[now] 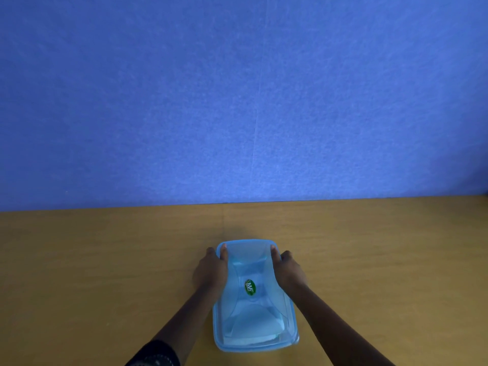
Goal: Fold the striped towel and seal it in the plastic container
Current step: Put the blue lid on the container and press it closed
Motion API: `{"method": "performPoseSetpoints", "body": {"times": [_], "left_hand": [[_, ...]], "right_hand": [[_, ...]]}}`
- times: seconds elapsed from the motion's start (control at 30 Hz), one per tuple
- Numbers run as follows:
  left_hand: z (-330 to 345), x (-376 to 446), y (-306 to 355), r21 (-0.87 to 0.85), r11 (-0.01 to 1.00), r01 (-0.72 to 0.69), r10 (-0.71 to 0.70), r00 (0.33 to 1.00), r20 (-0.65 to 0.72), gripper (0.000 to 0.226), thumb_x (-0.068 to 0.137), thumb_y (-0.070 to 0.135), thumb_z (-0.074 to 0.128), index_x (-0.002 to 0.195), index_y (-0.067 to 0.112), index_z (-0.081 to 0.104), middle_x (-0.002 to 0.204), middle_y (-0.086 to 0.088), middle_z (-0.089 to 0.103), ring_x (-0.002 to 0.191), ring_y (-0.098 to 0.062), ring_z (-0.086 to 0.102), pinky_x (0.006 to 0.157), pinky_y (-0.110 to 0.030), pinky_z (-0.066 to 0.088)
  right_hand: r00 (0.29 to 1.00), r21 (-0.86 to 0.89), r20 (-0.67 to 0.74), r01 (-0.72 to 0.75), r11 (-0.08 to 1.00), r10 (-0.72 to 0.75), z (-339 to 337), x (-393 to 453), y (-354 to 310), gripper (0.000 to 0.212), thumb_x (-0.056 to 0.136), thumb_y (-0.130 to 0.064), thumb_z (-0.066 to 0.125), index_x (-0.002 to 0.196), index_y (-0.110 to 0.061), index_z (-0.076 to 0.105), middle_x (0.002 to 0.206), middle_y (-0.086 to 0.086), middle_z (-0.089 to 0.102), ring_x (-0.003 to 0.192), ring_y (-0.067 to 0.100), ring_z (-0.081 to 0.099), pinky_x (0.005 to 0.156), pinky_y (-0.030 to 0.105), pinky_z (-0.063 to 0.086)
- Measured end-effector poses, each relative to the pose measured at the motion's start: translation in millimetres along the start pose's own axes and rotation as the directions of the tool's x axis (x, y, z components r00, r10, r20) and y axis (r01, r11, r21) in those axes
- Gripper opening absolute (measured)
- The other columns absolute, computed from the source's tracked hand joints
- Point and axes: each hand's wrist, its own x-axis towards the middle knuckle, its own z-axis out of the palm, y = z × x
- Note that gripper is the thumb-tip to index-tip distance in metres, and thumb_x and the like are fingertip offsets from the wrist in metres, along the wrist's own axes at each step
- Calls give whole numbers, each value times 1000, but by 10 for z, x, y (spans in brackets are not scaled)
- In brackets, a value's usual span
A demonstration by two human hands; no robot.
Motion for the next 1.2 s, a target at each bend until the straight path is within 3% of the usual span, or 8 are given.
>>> {"method": "performPoseSetpoints", "body": {"times": [0.17, 0.43, 0.53, 0.63, 0.73, 0.8, 0.97, 1.2], "left_hand": [[9, 2, -6, -16, 1000, -3, 3, 1000, -2, 49, 94, 50, 26, 106, 9, 50, 110, -17, 62, 102, -35, 57, 79, -37, 42], [16, 14, -35, -67, 998, -16, 16, 1000, -4, 50, 94, 51, 25, 103, 11, 53, 109, -17, 63, 102, -36, 57, 81, -38, 42], [14, 13, -34, -86, 996, -12, 12, 1000, -8, 51, 94, 51, 24, 103, 11, 54, 110, -17, 63, 104, -36, 56, 83, -38, 42], [17, 17, -33, -82, 997, -13, 13, 1000, 1, 52, 94, 52, 24, 106, 11, 54, 111, -16, 62, 105, -36, 56, 84, -38, 42], [11, 24, -35, -67, 998, -17, 18, 1000, 12, 53, 94, 52, 23, 108, 10, 53, 111, -16, 62, 104, -36, 56, 84, -39, 42], [6, 22, -35, -59, 998, -21, 22, 1000, 16, 53, 94, 51, 24, 109, 10, 53, 111, -16, 62, 104, -36, 56, 84, -39, 42], [-10, 15, -29, -60, 998, -31, 33, 999, 26, 51, 94, 50, 23, 106, 10, 52, 110, -17, 62, 103, -36, 56, 83, -38, 42], [-13, 3, -32, -60, 998, -34, 35, 999, 15, 48, 95, 49, 25, 103, 10, 52, 108, -17, 63, 102, -36, 56, 81, -37, 41]], "right_hand": [[999, 261, 21, 28, 965, -34, 6, 72, 66, 46, 92, -52, 40, 67, -14, 41, 63, 0, 42, 60, 15, 41, 57, 29, 31], [999, 351, 22, 25, 936, -35, 41, 101, 95, 55, 94, -47, 42, 85, 4, 61, 71, 6, 55, 62, 15, 48, 56, 27, 36], [999, 322, 19, 38, 946, -46, 39, 110, 97, 53, 94, -49, 40, 76, -3, 60, 67, 3, 54, 62, 16, 48, 57, 28, 36], [997, 151, -36, 74, 986, -70, 34, 89, 91, 48, 94, -52, 34, 66, -14, 45, 63, 1, 50, 61, 19, 48, 57, 29, 34], [986, -41, -94, 137, 990, -140, 25, 68, 35, 38, 95, -49, 31, 91, -14, 45, 88, 12, 63, 84, 31, 60, 65, 32, 38], [984, -106, -84, 149, 983, -159, 21, 100, -29, 45, 95, -50, 30, 110, -10, 43, 108, 18, 62, 100, 35, 60, 73, 35, 39], [999, 2, 43, 22, 1000, -22, -7, 328, -178, 58, 92, -60, 28, 105, -8, 48, 112, 20, 61, 105, 35, 57, 76, 35, 38], [992, 27, 104, 64, 998, -66, -37, 490, -223, 53, 95, -55, 28, 81, -12, 56, 92, 13, 59, 87, 26, 52, 76, 31, 36]]}}
